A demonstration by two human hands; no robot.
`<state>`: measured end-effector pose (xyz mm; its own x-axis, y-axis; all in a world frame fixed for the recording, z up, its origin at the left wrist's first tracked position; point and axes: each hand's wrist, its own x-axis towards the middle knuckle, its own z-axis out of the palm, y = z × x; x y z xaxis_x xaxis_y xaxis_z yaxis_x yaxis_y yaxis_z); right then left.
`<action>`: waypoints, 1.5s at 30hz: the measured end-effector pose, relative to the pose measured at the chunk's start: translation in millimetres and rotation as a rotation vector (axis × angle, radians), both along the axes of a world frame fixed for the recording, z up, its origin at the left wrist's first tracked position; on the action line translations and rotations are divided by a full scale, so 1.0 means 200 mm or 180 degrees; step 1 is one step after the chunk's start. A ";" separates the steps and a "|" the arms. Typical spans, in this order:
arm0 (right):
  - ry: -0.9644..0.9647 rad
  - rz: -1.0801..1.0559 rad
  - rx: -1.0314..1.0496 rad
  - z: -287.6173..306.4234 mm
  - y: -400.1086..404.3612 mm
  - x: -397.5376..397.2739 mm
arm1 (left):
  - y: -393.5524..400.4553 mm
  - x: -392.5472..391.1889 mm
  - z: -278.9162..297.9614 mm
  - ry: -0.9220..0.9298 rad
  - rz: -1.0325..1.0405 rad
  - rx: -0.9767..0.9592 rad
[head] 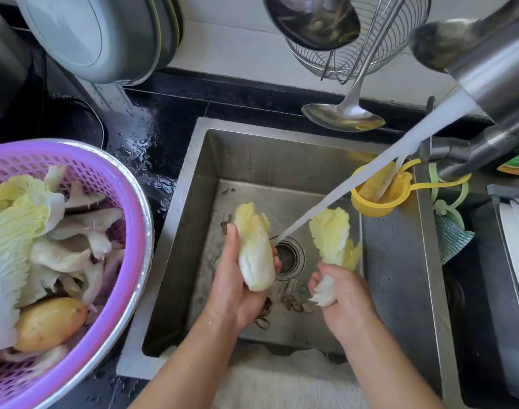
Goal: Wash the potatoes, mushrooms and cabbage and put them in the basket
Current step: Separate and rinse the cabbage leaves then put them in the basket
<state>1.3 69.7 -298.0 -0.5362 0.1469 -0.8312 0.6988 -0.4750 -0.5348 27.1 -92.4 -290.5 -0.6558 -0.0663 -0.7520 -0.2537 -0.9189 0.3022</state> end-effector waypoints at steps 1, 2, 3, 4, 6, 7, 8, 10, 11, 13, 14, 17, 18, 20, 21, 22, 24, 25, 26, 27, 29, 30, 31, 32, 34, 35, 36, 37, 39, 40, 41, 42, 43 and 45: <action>0.0018 0.0082 -0.0066 0.01 0.01 0.00 | 0.01 0.00 0.00 0.0045 -0.0047 0.0062; 0.0044 0.0127 -0.0103 0.01 0.01 0.00 | 0.02 0.01 0.00 0.0066 -0.0077 0.0089; 0.0052 0.0151 -0.0129 0.02 0.00 0.00 | 0.02 0.01 0.00 0.0072 -0.0108 0.0102; 0.0052 0.0172 -0.0155 0.02 -0.01 0.00 | 0.02 0.01 -0.02 0.0045 -0.0142 0.0070; 0.0071 0.0225 -0.0230 0.01 -0.05 -0.01 | 0.01 0.01 -0.05 0.0013 -0.0214 0.0040; 0.0098 0.0284 -0.0250 0.01 -0.08 -0.01 | 0.00 0.01 -0.06 -0.0006 -0.0269 0.0013; 0.0148 0.0375 -0.0255 0.01 -0.11 -0.01 | -0.01 0.01 -0.08 -0.0009 -0.0325 -0.0043; 0.0331 0.0631 -0.0241 0.01 -0.18 0.00 | 0.00 0.02 -0.09 0.0021 -0.0531 -0.0214; 0.0440 0.0773 -0.0211 0.02 -0.21 0.01 | 0.00 0.02 -0.08 0.0054 -0.0642 -0.0298; 0.0580 0.0947 -0.0144 0.03 -0.25 0.02 | 0.01 0.02 -0.07 0.0174 -0.0792 -0.0317; 0.0611 0.0978 -0.0164 0.03 -0.26 0.01 | 0.01 0.02 -0.06 0.0222 -0.0807 -0.0302; 0.0571 0.1044 -0.0506 0.05 -0.27 0.00 | 0.00 0.01 -0.07 0.0298 -0.0676 -0.0205; 0.0536 0.1072 -0.0610 0.06 -0.26 0.00 | 0.00 0.01 -0.07 0.0289 -0.0655 -0.0223; 0.0567 0.1118 -0.0572 0.05 -0.26 0.01 | 0.00 0.01 -0.08 0.0206 -0.0714 -0.0461; 0.0633 0.1113 -0.0445 0.04 -0.25 0.01 | 0.01 0.01 -0.09 0.0131 -0.0797 -0.0681; 0.0695 0.1098 -0.0303 0.04 -0.25 0.02 | 0.02 0.01 -0.10 0.0096 -0.0882 -0.0874; 0.0785 0.1082 -0.0052 0.03 -0.24 0.02 | 0.03 0.01 -0.11 0.0151 -0.1000 -0.1062; 0.0828 0.1094 0.0042 0.02 -0.24 0.02 | 0.04 0.00 -0.11 0.0222 -0.1061 -0.1125; 0.0874 0.1123 0.0113 0.02 -0.24 0.01 | 0.04 0.00 -0.13 0.0296 -0.1119 -0.1205; 0.0915 0.1155 0.0170 0.01 -0.24 0.01 | 0.04 0.00 -0.13 0.0352 -0.1170 -0.1296; 0.0948 0.1185 0.0249 0.00 -0.25 0.00 | 0.04 0.00 -0.14 0.0386 -0.1186 -0.1417; 0.0948 0.1204 0.0264 0.00 -0.25 0.00 | 0.04 0.00 -0.14 0.0374 -0.1172 -0.1423; 0.0945 0.1240 0.0268 -0.01 -0.25 0.00 | 0.03 0.00 -0.13 0.0338 -0.1167 -0.1392; 0.0943 0.1301 0.0284 -0.02 -0.25 0.00 | 0.03 -0.01 -0.13 0.0284 -0.1169 -0.1314; 0.0966 0.1455 0.0380 -0.03 -0.25 0.00 | 0.03 -0.01 -0.13 0.0162 -0.1139 -0.1116; 0.0984 0.1518 0.0456 -0.04 -0.25 0.01 | 0.02 -0.01 -0.13 0.0113 -0.1133 -0.1082; 0.0999 0.1539 0.0526 -0.04 -0.26 0.02 | 0.02 -0.01 -0.14 0.0089 -0.1138 -0.1109; 0.1017 0.1514 0.0587 -0.04 -0.26 0.02 | 0.03 -0.01 -0.14 0.0083 -0.1148 -0.1182; 0.1074 0.1447 0.0696 -0.05 -0.26 0.03 | 0.04 -0.01 -0.15 0.0150 -0.1181 -0.1401; 0.1106 0.1434 0.0740 -0.04 -0.26 0.03 | 0.04 -0.01 -0.15 0.0199 -0.1198 -0.1505; 0.1123 0.1420 0.0763 -0.05 -0.26 0.02 | 0.04 -0.01 -0.15 0.0232 -0.1191 -0.1565; 0.1120 0.1397 0.0767 -0.05 -0.26 0.02 | 0.04 -0.01 -0.15 0.0254 -0.1168 -0.1565; 0.1108 0.1379 0.0788 -0.05 -0.26 0.03 | 0.04 -0.01 -0.14 0.0271 -0.1145 -0.1550; 0.1056 0.1331 0.0950 -0.06 -0.26 0.03 | 0.04 0.00 -0.14 0.0252 -0.1133 -0.1639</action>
